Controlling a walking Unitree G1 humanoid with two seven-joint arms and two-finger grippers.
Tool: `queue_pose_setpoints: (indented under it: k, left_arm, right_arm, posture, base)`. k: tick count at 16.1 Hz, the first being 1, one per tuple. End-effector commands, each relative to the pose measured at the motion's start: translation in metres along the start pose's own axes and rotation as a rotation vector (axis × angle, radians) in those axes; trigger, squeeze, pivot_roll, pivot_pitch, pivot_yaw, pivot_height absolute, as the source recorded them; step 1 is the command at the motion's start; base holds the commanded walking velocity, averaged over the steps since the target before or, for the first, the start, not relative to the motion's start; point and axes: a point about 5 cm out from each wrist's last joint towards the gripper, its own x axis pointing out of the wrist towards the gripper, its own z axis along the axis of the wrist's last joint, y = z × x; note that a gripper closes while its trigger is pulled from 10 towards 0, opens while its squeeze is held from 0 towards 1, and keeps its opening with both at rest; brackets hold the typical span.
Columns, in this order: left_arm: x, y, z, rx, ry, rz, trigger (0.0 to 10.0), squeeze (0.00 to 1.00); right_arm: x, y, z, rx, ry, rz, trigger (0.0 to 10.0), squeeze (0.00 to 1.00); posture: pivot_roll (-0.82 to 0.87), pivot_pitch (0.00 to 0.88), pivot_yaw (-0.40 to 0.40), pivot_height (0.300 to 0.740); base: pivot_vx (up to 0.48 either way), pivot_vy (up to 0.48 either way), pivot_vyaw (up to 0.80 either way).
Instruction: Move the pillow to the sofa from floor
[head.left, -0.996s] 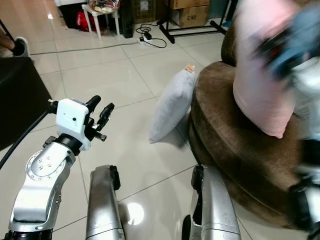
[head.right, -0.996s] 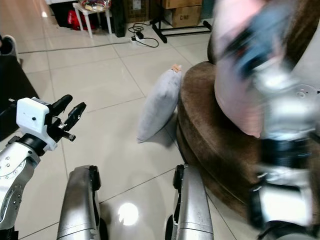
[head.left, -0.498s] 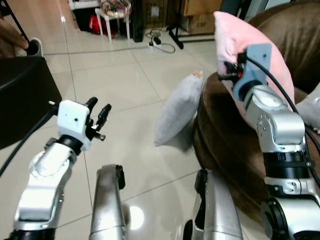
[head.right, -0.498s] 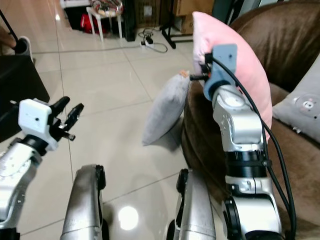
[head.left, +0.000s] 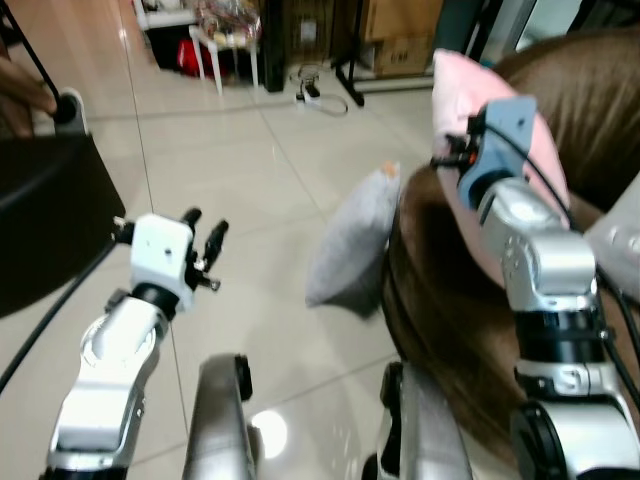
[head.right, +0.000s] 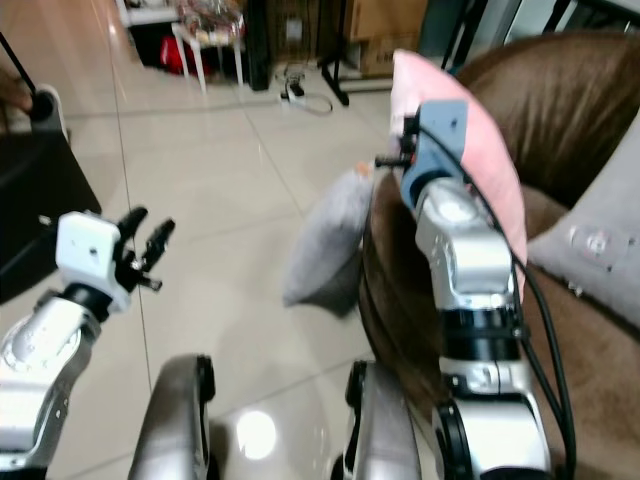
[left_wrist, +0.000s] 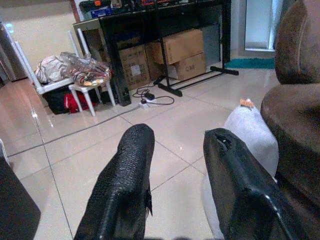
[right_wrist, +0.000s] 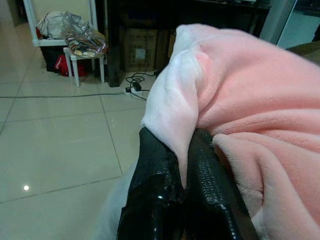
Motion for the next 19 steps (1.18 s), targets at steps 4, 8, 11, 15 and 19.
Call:
queue_pose_setpoints:
  k: [4,8,11,15,19]
  left_arm:
    - [0.0,-0.007,0.0,0.005,-0.012,0.004,10.0,0.0]
    - [0.002,-0.005,-0.001,0.005,0.0,0.015,10.0,0.0]
    - [-0.001,-0.003,-0.004,-0.03,0.016,0.041,10.0,0.0]
    - [0.001,-0.007,-0.003,-0.03,0.012,0.039,10.0,0.0]
    - [0.001,-0.008,-0.003,-0.004,0.015,0.027,10.0,0.0]
  right_arm:
    - [-0.002,-0.005,0.0,0.007,0.008,-0.023,10.0,0.0]
    - [-0.001,-0.002,0.0,0.017,0.009,-0.02,10.0,0.0]
    - [-0.011,0.001,-0.011,0.027,0.019,0.001,10.0,0.0]
    - [-0.019,0.006,-0.02,0.008,0.035,0.015,10.0,0.0]
    - [-0.024,0.007,-0.024,0.015,0.032,0.009,10.0,0.0]
  posture:
    - [0.03,0.0,-0.074,0.611]
    - [0.03,0.0,-0.073,0.646]
    - [0.02,0.0,-0.06,0.681]
    - [0.01,0.0,-0.048,0.716]
    - [0.01,0.0,-0.043,0.74]
  base:
    - [0.0,0.0,0.0]
    - [0.0,0.0,0.0]
    - [0.0,0.0,0.0]
    - [0.0,0.0,0.0]
    - [0.0,0.0,0.0]
